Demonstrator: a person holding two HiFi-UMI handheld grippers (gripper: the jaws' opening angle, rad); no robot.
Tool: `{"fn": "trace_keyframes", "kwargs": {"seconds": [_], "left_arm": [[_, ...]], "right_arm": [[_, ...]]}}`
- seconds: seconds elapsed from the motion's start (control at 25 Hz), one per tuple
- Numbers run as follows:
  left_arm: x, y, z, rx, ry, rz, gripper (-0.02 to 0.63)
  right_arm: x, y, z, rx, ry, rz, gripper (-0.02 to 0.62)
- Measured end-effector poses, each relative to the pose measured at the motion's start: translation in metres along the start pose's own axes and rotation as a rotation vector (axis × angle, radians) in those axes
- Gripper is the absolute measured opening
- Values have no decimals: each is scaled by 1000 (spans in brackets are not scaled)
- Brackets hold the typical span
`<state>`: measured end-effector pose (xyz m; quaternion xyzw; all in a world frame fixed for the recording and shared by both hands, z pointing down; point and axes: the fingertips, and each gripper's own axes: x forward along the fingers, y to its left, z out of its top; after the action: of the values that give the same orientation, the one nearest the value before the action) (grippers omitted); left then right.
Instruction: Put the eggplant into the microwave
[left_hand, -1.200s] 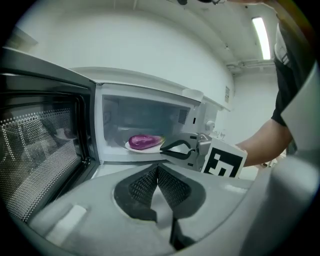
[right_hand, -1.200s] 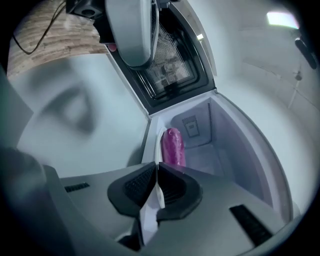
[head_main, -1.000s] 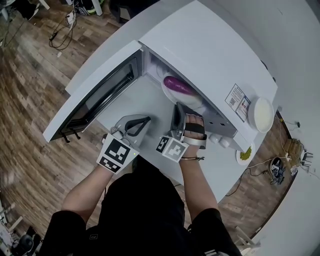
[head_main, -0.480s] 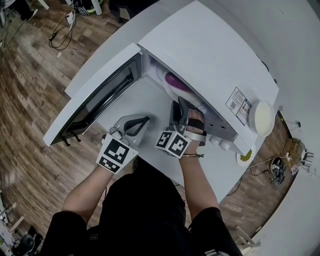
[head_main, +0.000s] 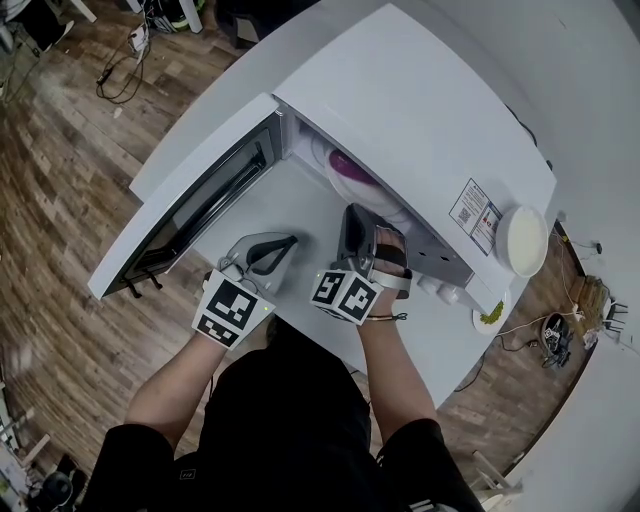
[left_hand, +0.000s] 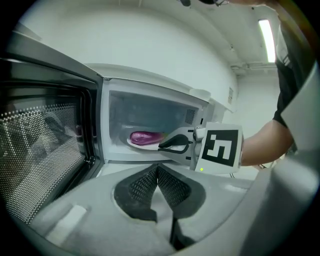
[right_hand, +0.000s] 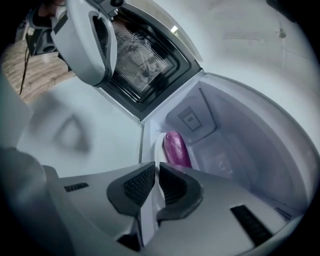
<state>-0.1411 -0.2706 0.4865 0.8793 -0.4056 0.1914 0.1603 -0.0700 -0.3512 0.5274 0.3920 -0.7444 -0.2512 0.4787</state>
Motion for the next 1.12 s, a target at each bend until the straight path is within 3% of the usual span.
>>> {"fn": "trace_keyframes", "kwargs": {"seconds": [0.76,1.12], "left_arm": [[8,14,3,-13,0,22,8],[-13,4,7,-25,-8,34,8]], "right_arm": [[40,-34,2,193,27,-8,38],[2,-32,10,290,-34,23,40]]}}
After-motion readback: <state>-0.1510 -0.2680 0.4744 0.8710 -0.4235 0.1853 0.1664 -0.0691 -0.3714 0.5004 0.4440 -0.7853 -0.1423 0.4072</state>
